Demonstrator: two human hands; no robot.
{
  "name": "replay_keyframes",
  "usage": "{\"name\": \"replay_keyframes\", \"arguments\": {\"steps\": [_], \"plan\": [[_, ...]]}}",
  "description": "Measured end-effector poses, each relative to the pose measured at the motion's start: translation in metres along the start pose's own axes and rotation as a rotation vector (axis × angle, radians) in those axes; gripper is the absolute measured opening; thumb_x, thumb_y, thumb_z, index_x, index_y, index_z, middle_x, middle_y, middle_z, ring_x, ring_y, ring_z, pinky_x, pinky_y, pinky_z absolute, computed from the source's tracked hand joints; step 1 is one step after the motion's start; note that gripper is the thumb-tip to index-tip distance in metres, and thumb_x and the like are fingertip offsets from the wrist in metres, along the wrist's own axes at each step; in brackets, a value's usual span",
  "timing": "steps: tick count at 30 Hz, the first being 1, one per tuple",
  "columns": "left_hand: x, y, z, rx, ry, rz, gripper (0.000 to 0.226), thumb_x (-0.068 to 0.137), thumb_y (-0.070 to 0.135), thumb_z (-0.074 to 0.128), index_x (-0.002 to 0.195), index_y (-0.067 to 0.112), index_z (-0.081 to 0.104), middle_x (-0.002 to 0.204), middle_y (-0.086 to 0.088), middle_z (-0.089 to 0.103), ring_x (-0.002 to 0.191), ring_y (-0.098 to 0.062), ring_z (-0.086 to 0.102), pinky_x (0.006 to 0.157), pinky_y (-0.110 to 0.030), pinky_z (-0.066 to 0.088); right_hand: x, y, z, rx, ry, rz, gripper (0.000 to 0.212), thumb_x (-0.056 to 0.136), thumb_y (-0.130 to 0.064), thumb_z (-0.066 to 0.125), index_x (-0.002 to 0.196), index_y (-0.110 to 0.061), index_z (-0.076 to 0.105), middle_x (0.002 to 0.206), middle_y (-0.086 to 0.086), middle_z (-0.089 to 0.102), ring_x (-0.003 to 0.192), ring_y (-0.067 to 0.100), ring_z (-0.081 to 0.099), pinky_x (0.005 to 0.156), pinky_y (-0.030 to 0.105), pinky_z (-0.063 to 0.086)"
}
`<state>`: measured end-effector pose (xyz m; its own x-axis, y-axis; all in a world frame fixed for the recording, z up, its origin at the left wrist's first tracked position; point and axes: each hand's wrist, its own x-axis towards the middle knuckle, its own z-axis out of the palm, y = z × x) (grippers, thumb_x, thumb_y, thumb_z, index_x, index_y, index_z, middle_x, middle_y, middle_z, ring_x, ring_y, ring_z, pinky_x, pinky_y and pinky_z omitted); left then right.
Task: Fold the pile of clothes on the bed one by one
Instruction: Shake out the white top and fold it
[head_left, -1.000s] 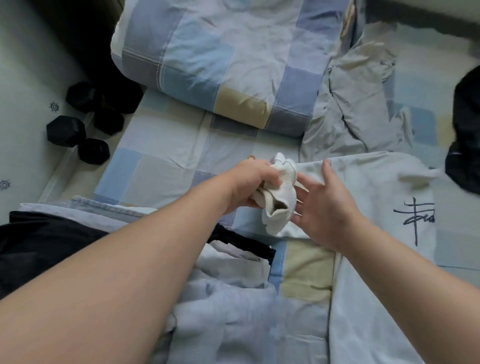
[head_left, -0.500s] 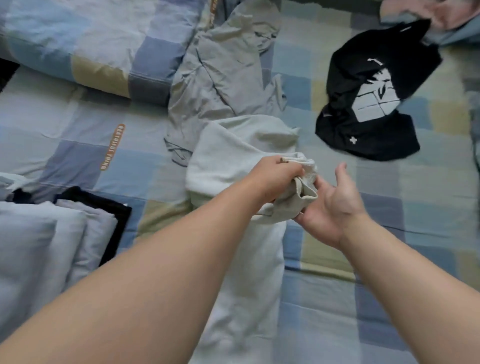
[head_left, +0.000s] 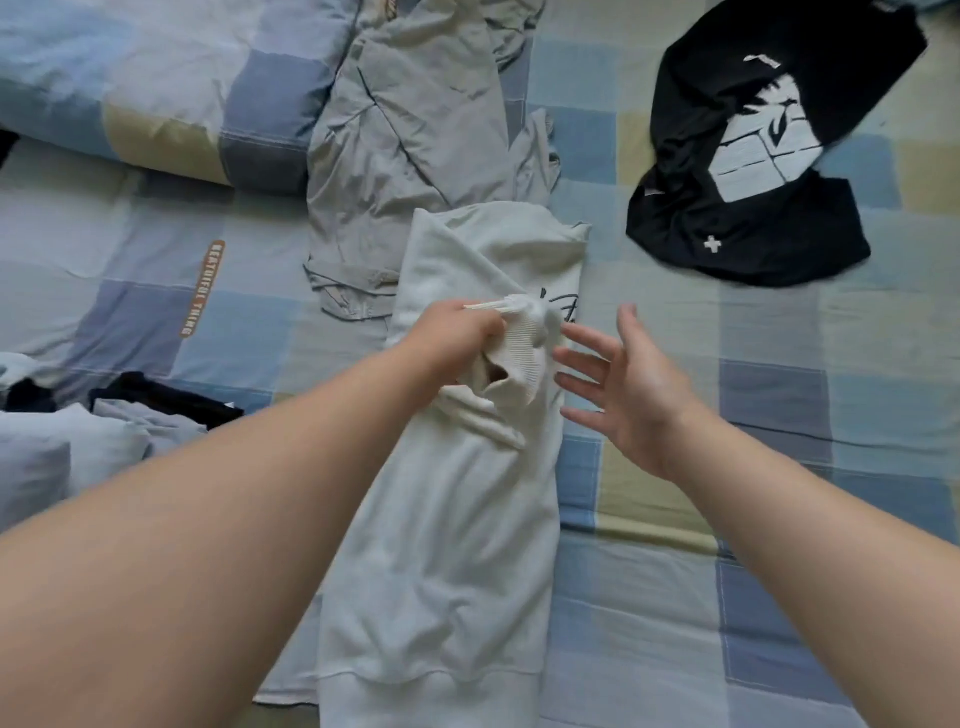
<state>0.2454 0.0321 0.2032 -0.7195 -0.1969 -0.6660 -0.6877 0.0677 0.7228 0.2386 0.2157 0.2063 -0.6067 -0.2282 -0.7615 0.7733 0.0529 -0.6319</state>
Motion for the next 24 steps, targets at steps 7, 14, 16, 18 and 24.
{"name": "replay_keyframes", "arguments": {"steps": [7, 14, 16, 18, 24], "plan": [[0.090, -0.057, -0.075, 0.575, 0.437, -0.014, 0.043, 0.094, 0.024, 0.054, 0.136, 0.024, 0.047, 0.142, -0.006, 0.052, 0.130, -0.031, 0.046, 0.104, -0.040, 0.039, 0.079, 0.037, 0.029, -0.703, 0.220, -0.289, 0.037, 0.102, -0.031, 0.051, 0.138, -0.024, 0.057, 0.137, -0.006, 0.058, 0.132, 0.017, 0.049, 0.111, 0.034, 0.036], [0.136, -0.122, -0.039, 1.182, 0.177, 0.464, 0.060, 0.101, 0.050, 0.037, 0.158, 0.038, 0.021, 0.170, 0.002, 0.004, 0.156, -0.024, -0.002, 0.124, -0.049, -0.001, 0.159, 0.087, 0.047, -1.412, 0.301, -0.414, 0.061, 0.103, -0.046, 0.037, 0.159, -0.032, 0.018, 0.169, -0.003, -0.001, 0.155, 0.025, -0.006, 0.124, 0.047, 0.002], [0.154, -0.140, -0.034, 1.237, 0.168, 0.453, 0.063, 0.102, 0.057, 0.029, 0.159, 0.041, 0.011, 0.170, 0.003, -0.002, 0.156, -0.023, -0.006, 0.123, -0.051, -0.006, 0.186, 0.103, 0.038, -1.520, 0.325, -0.362, 0.067, 0.099, -0.058, 0.019, 0.160, -0.034, 0.006, 0.169, -0.003, -0.010, 0.155, 0.025, -0.012, 0.125, 0.050, -0.001], [0.168, -0.156, -0.027, 1.274, 0.234, 0.495, 0.063, 0.100, 0.059, 0.025, 0.159, 0.042, 0.009, 0.170, 0.003, 0.000, 0.156, -0.024, -0.004, 0.124, -0.053, -0.004, 0.208, 0.120, 0.029, -1.531, 0.356, -0.445, 0.073, 0.094, -0.061, 0.013, 0.161, -0.032, 0.006, 0.169, -0.001, -0.007, 0.155, 0.026, -0.010, 0.125, 0.052, 0.002], [0.199, -0.185, -0.017, 1.269, 0.392, 0.652, 0.068, 0.093, 0.058, 0.029, 0.158, 0.038, 0.022, 0.168, -0.001, 0.017, 0.154, -0.030, 0.014, 0.122, -0.059, 0.003, 0.242, 0.150, 0.017, -1.476, 0.499, -0.740, 0.071, 0.093, -0.048, 0.035, 0.158, -0.021, 0.028, 0.167, 0.011, 0.018, 0.154, 0.036, 0.011, 0.123, 0.057, 0.009]]}}
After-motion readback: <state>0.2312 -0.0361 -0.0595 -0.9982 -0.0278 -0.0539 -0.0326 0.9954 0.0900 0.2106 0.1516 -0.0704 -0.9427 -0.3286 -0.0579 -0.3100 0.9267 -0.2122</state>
